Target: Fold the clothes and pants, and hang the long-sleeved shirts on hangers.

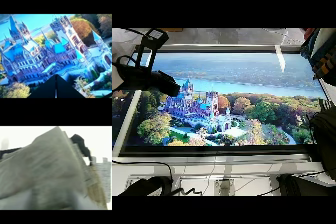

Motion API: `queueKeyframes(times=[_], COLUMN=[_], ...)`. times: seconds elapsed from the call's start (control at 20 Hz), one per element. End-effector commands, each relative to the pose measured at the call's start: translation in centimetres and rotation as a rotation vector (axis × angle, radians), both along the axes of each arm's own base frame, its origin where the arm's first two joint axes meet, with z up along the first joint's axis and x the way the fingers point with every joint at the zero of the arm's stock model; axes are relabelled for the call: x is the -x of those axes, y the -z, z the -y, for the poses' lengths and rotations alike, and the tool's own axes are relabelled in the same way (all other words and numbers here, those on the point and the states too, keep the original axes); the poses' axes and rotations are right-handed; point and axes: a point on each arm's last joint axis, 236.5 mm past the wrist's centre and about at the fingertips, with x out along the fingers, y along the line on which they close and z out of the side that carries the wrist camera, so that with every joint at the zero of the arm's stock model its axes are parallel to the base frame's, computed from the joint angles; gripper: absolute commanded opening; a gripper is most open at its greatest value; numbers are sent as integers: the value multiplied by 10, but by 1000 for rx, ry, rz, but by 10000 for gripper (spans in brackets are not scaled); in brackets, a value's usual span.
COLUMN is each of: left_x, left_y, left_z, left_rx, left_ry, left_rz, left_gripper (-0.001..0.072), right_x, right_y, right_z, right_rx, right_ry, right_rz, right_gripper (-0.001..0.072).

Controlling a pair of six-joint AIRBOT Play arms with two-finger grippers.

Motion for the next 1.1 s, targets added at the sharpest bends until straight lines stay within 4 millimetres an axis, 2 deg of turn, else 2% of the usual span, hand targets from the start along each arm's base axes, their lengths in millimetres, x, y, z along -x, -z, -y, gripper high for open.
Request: queueKeyframes(times=[0.0,0.1,0.15,0.25,0.35,0.4,0.45,0.5,0.6,0.65,0.75,0.8,0.85,0.95,1.05], left_x=[0,0,0,0,0,0,0,0,0,0,0,0,0,0,0], left_y=[0,0,0,0,0,1,0,0,1,0,0,1,0,0,0], left_z=[0,0,0,0,0,0,0,0,0,0,0,0,0,0,0], left_rx=[0,0,0,0,0,0,0,0,-1,0,0,-1,0,0,0], left_ry=[-1,-1,-1,-1,-1,-1,-1,-1,-1,-1,-1,-1,-1,-1,-1], left_rz=[-1,-1,-1,-1,-1,-2,-1,-1,-1,-1,-1,-1,-1,-1,-1], left_gripper=[14,14,14,14,14,14,15,15,15,15,15,15,14,14,14], right_x=[-41,-97,-134,-208,-273,-301,-319,-330,-333,-327,-313,-308,-306,-310,-310], right_y=[-10,-21,-27,-34,-36,-38,-37,-34,-24,-18,-7,-2,2,6,5], right_z=[-2,-17,-34,-87,-164,-213,-261,-311,-391,-426,-472,-484,-485,-470,-471], right_rx=[23,57,69,79,107,140,170,189,186,184,198,227,268,346,343], right_ry=[-95,-284,-406,-684,-1004,-1198,-1381,-1557,-1792,-1895,-2043,-2089,-2096,-2047,-2045], right_rz=[116,182,218,249,224,211,196,175,112,72,-19,-77,-142,-260,-251], right_gripper=[35,35,35,34,35,34,35,35,35,35,35,35,35,35,36])
